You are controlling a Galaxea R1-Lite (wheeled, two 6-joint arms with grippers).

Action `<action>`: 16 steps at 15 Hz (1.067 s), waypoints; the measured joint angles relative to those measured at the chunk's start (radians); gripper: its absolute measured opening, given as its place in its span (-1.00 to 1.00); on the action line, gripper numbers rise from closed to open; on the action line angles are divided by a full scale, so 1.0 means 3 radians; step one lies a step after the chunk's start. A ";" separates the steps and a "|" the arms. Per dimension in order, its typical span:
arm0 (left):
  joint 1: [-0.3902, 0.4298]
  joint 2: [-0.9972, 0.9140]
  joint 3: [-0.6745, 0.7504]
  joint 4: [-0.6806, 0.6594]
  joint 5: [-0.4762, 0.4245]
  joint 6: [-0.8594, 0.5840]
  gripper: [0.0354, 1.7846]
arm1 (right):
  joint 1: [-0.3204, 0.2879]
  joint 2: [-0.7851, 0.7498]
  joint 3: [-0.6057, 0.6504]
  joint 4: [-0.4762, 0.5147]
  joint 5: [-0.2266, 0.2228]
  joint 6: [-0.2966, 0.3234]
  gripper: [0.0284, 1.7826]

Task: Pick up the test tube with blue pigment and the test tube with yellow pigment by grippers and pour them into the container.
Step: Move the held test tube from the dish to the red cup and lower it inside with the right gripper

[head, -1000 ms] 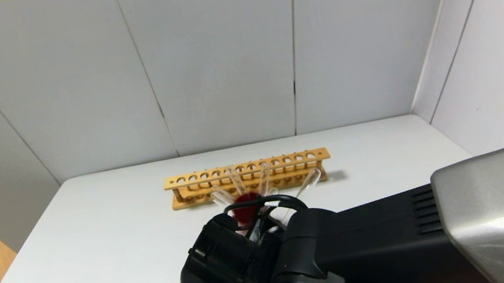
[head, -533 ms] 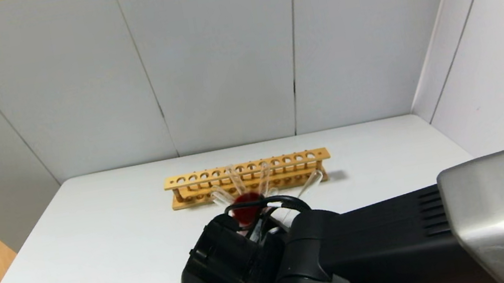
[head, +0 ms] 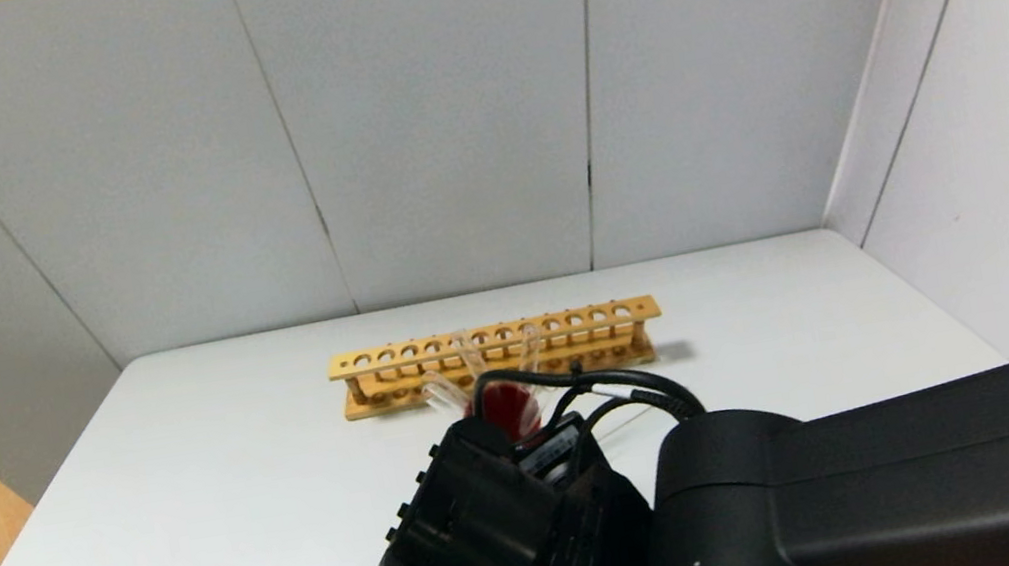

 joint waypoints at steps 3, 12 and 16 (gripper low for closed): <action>0.0000 0.0000 0.0000 -0.0001 -0.0001 0.0000 0.96 | 0.0093 -0.0234 0.0114 -0.0181 0.0160 0.0940 -0.66; 0.0000 0.0000 0.0000 -0.0001 0.0000 -0.0001 0.96 | 0.0144 -0.0342 0.0098 -0.2207 0.0253 0.2394 -0.66; 0.0000 0.0000 0.0001 -0.0001 -0.0003 -0.0001 0.96 | 0.0014 -0.0265 -0.0074 -0.2231 0.0672 0.2973 -0.66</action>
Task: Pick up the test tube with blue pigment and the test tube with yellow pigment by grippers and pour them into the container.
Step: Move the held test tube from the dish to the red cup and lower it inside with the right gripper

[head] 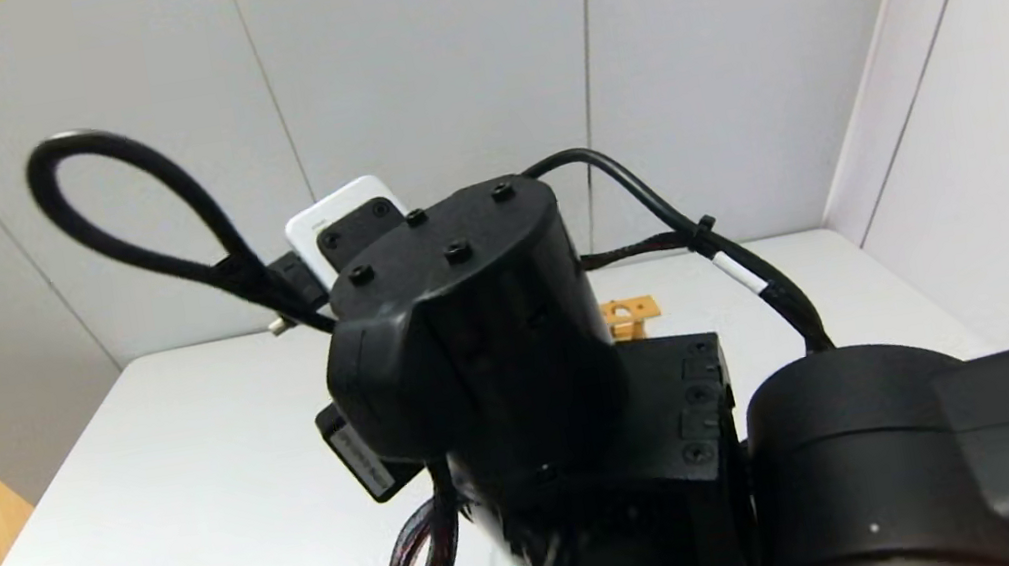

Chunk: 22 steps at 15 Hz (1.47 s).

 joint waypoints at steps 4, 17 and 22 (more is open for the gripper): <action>0.0000 0.0000 0.0000 0.0001 0.0001 0.0003 0.96 | -0.0291 0.0160 -0.0011 -0.0255 0.0271 0.0091 -0.66; 0.0000 0.0000 0.0000 0.0001 0.0003 0.0001 0.96 | -0.0774 0.0547 -0.0035 -0.0507 0.0765 0.0052 -0.66; 0.0000 0.0000 0.0000 0.0000 0.0001 0.0001 0.96 | -0.0918 0.0646 0.0018 -0.0741 0.0839 0.0055 -0.66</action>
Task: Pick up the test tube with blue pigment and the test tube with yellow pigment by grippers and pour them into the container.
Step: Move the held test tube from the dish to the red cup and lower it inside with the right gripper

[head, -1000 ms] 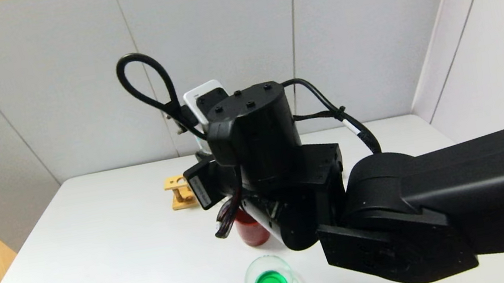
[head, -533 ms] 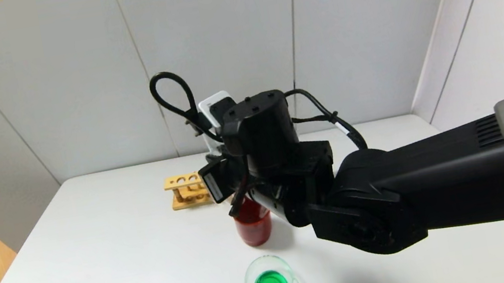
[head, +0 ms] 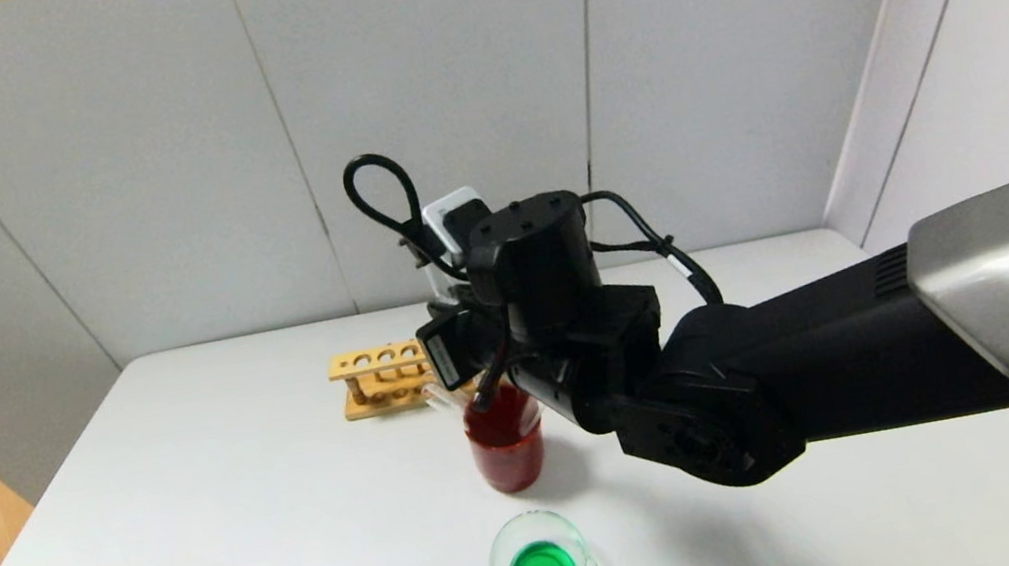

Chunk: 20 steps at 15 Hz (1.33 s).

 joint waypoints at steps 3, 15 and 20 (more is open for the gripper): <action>0.0000 0.0000 0.0000 0.0000 0.0000 0.0000 0.96 | -0.0011 0.0016 0.0094 -0.0003 0.0067 -0.0005 -0.66; 0.0000 0.0000 -0.0001 0.0000 0.0001 0.0000 0.96 | -0.0009 0.0104 0.0331 -0.0385 0.0140 -0.0050 -0.66; 0.0000 0.0000 -0.0001 0.0001 0.0000 -0.0001 0.96 | -0.0017 0.0111 0.0374 -0.0396 0.0144 -0.0081 -0.66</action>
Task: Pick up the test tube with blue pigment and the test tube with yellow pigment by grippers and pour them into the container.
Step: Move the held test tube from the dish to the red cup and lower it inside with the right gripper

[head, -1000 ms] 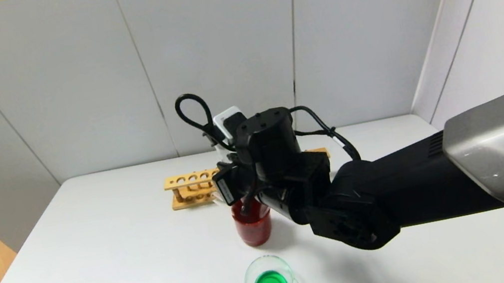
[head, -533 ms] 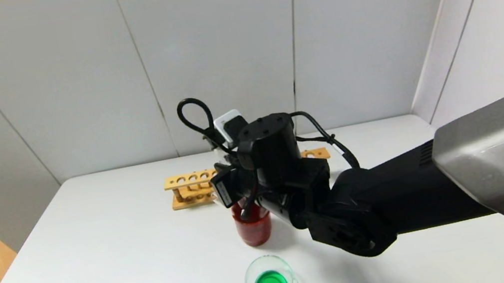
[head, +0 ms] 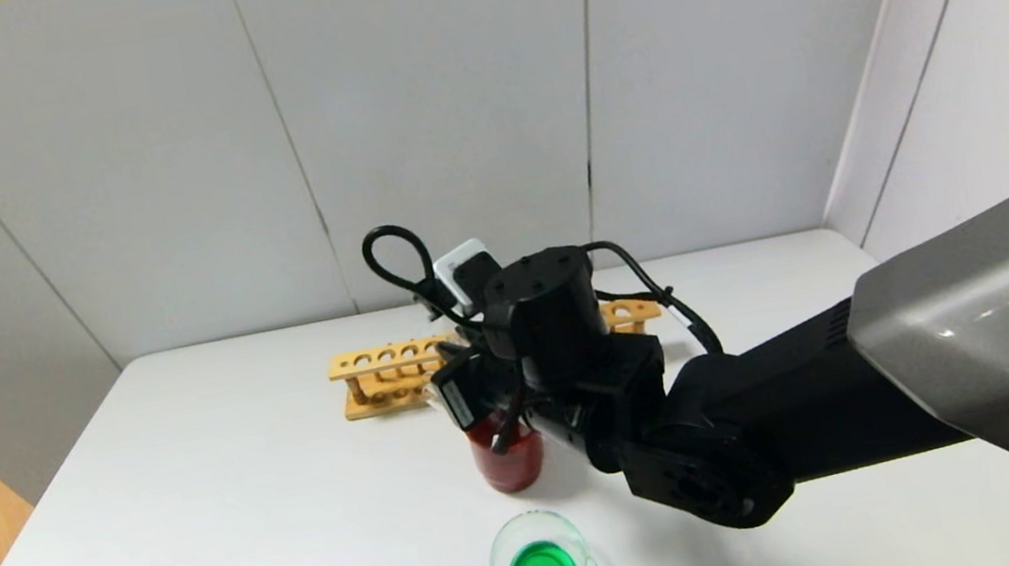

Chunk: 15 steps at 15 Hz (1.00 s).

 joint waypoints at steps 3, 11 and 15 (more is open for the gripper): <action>0.0000 0.0000 0.0000 -0.0001 0.0001 0.0000 0.96 | -0.0020 0.0000 0.0000 -0.0038 -0.0001 -0.0053 -0.66; 0.0000 0.0000 -0.0001 -0.0001 0.0000 0.0000 0.96 | -0.0044 0.0006 0.0074 -0.0111 0.0069 -0.0082 -0.66; -0.0001 0.0000 -0.0001 -0.0001 0.0000 0.0000 0.96 | -0.0050 0.0008 0.0182 -0.0233 0.0135 -0.0235 -0.52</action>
